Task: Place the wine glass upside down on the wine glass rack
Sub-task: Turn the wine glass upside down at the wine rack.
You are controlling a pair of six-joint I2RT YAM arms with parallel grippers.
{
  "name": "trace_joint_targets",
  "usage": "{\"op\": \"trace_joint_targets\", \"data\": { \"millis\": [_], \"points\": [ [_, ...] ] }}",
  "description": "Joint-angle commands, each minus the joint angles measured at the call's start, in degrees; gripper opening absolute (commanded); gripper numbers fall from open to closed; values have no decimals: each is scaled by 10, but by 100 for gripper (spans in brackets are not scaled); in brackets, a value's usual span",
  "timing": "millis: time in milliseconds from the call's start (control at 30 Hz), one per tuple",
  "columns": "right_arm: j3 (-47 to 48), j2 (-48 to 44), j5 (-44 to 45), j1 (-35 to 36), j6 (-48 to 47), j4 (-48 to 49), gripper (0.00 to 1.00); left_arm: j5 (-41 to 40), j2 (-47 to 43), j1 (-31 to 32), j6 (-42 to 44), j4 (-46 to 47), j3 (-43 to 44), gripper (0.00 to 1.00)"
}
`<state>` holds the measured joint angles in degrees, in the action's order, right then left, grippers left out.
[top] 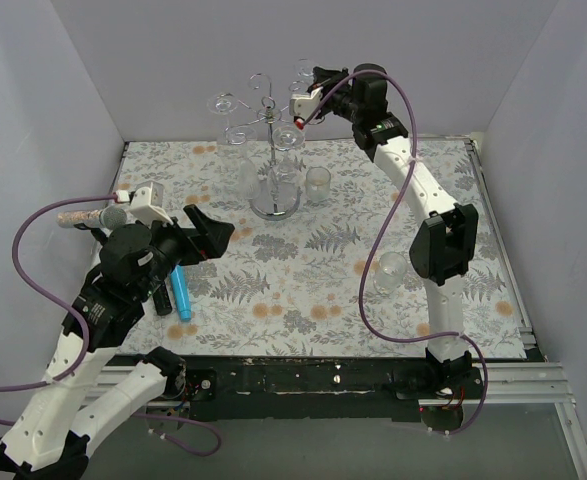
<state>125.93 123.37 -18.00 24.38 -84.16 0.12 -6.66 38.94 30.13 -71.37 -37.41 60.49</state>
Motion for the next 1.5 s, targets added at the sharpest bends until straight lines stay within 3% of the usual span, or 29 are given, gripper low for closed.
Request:
{"op": "trace_joint_targets", "data": {
  "millis": [0,933,1467],
  "points": [
    [51,-2,-2,-3,7,85,1,1,4,1,4,9,2,98],
    [29,8,-44,14,45,140,3,-13,-6,1,9,17,-19,98],
    [19,6,-56,18,35,141,19,-27,-21,1,17,15,-33,98]
  ]
}}
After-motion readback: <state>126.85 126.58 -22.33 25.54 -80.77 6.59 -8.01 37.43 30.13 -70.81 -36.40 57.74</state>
